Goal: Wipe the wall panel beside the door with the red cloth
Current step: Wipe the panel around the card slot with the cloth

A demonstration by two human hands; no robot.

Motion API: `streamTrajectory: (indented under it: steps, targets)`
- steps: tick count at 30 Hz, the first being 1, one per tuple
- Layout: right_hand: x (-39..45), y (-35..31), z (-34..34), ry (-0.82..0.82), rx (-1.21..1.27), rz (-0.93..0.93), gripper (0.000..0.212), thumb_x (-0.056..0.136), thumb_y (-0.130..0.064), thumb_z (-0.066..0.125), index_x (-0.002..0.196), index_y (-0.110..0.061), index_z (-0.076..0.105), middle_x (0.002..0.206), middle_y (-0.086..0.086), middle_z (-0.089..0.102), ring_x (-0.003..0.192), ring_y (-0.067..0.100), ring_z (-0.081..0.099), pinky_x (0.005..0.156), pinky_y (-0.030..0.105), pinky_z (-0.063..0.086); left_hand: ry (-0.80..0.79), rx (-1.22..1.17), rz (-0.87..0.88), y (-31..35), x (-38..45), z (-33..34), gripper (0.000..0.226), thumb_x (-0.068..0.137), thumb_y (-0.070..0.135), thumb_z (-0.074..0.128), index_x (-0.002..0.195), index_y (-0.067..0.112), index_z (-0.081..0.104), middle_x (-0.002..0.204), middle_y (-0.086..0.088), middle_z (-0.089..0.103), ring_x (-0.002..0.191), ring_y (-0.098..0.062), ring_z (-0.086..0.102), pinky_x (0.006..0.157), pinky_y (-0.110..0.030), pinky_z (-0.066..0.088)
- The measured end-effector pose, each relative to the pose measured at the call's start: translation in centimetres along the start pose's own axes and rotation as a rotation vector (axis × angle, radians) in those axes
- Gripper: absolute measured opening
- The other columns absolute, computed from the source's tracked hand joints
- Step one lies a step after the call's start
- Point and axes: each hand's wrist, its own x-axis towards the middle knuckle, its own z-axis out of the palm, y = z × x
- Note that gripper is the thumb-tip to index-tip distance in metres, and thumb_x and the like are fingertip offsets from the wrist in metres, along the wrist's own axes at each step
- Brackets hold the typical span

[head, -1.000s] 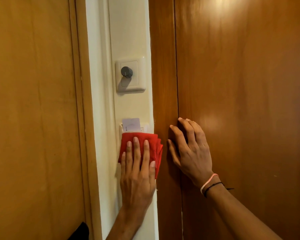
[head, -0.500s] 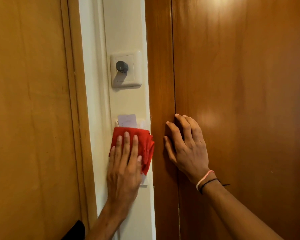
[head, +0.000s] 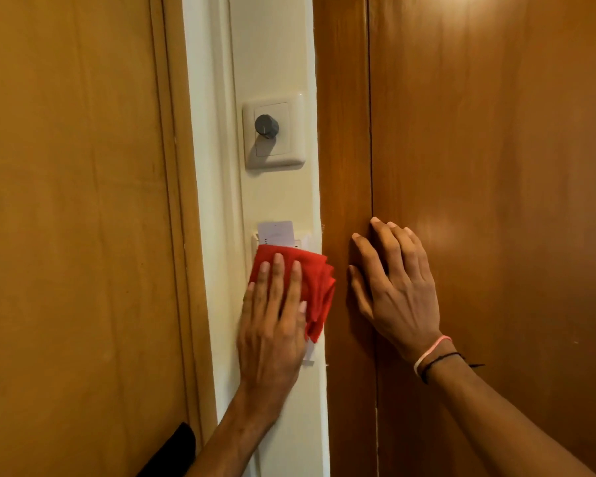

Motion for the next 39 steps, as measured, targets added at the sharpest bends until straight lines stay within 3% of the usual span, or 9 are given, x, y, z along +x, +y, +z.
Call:
streamTrajectory:
  steps: [3, 6, 9, 19, 22, 26, 29, 33, 39]
  targets:
    - [0.2, -0.3, 0.1, -0.029, -0.048, 0.007, 0.062, 0.106, -0.046, 0.041, 0.16, -0.016, 0.036, 0.168, 0.02, 0.032, 0.157, 0.035, 0.026, 0.129, 0.052, 0.025, 0.028, -0.028, -0.165, 0.0, 0.1, 0.0, 0.057, 0.104, 0.036, 0.026, 0.153, 0.009, 0.017, 0.159, -0.019, 0.022, 0.149, -0.036, 0.016, 0.116, -0.055, 0.03]
    - [0.1, -0.4, 0.3, -0.062, -0.06, 0.046, 0.068, 0.105, -0.051, 0.037, 0.164, -0.019, 0.026, 0.172, 0.019, 0.021, 0.161, 0.035, 0.019, 0.132, 0.052, 0.019, 0.009, 0.008, -0.052, 0.3, -0.8, 0.5, 0.056, 0.104, 0.036, 0.026, 0.152, 0.009, 0.019, 0.158, -0.02, 0.025, 0.147, -0.037, 0.02, 0.115, -0.056, 0.033]
    - [0.1, -0.4, 0.5, -0.08, -0.075, 0.071, 0.072, 0.104, -0.056, 0.035, 0.165, -0.021, 0.022, 0.173, 0.019, 0.018, 0.162, 0.036, 0.015, 0.132, 0.054, 0.015, 0.036, -0.027, -0.152, 0.2, -0.2, 0.5, 0.057, 0.104, 0.037, 0.024, 0.154, 0.012, 0.012, 0.16, -0.018, 0.021, 0.149, -0.036, 0.016, 0.117, -0.055, 0.029]
    - [0.0, -0.2, 0.9, -0.077, -0.088, 0.08, 0.074, 0.103, -0.059, 0.035, 0.166, -0.024, 0.02, 0.173, 0.019, 0.018, 0.161, 0.038, 0.015, 0.132, 0.055, 0.011, 0.024, 0.016, 0.003, -0.8, -0.3, 0.7, 0.055, 0.103, 0.035, 0.031, 0.151, 0.009, 0.024, 0.157, -0.019, 0.026, 0.147, -0.037, 0.021, 0.115, -0.056, 0.032]
    - [0.0, -0.3, 0.8, -0.075, -0.096, 0.074, 0.074, 0.103, -0.059, 0.035, 0.166, -0.023, 0.021, 0.173, 0.019, 0.019, 0.161, 0.039, 0.016, 0.132, 0.055, 0.01, 0.059, -0.057, -0.176, -0.7, 0.4, 0.4, 0.056, 0.103, 0.035, 0.032, 0.153, 0.012, 0.019, 0.16, -0.017, 0.021, 0.15, -0.034, 0.015, 0.117, -0.055, 0.028]
    - [0.0, -0.3, 0.6, -0.086, -0.097, 0.079, 0.073, 0.103, -0.059, 0.034, 0.166, -0.023, 0.021, 0.172, 0.019, 0.019, 0.161, 0.039, 0.016, 0.131, 0.056, 0.011, 0.05, -0.025, -0.022, 0.0, -0.7, 0.9, 0.055, 0.104, 0.035, 0.032, 0.153, 0.014, 0.018, 0.158, -0.018, 0.025, 0.149, -0.035, 0.019, 0.115, -0.057, 0.032]
    - [0.1, -0.3, 0.6, -0.092, -0.1, 0.07, 0.073, 0.103, -0.059, 0.034, 0.166, -0.023, 0.02, 0.173, 0.019, 0.019, 0.161, 0.039, 0.016, 0.131, 0.055, 0.01, 0.093, -0.089, -0.2, 0.1, 0.3, 0.7, 0.055, 0.103, 0.034, 0.033, 0.153, 0.015, 0.017, 0.159, -0.017, 0.024, 0.15, -0.034, 0.016, 0.115, -0.057, 0.031]
    - [0.1, -0.4, 0.5, -0.093, -0.101, 0.076, 0.072, 0.104, -0.058, 0.034, 0.166, -0.023, 0.021, 0.172, 0.019, 0.019, 0.161, 0.039, 0.016, 0.131, 0.056, 0.013, 0.053, -0.11, -0.017, 0.0, -1.1, 0.9, 0.053, 0.104, 0.035, 0.029, 0.152, 0.017, 0.017, 0.158, -0.018, 0.026, 0.149, -0.034, 0.019, 0.115, -0.057, 0.031]
    - [-0.1, -0.3, 0.6, -0.093, -0.093, 0.069, 0.073, 0.103, -0.058, 0.035, 0.166, -0.023, 0.02, 0.173, 0.019, 0.018, 0.162, 0.038, 0.014, 0.131, 0.056, 0.012, 0.095, -0.287, -0.111, -1.1, 0.9, 0.1, 0.052, 0.102, 0.034, 0.032, 0.15, 0.014, 0.027, 0.159, -0.014, 0.022, 0.149, -0.033, 0.02, 0.113, -0.06, 0.033]
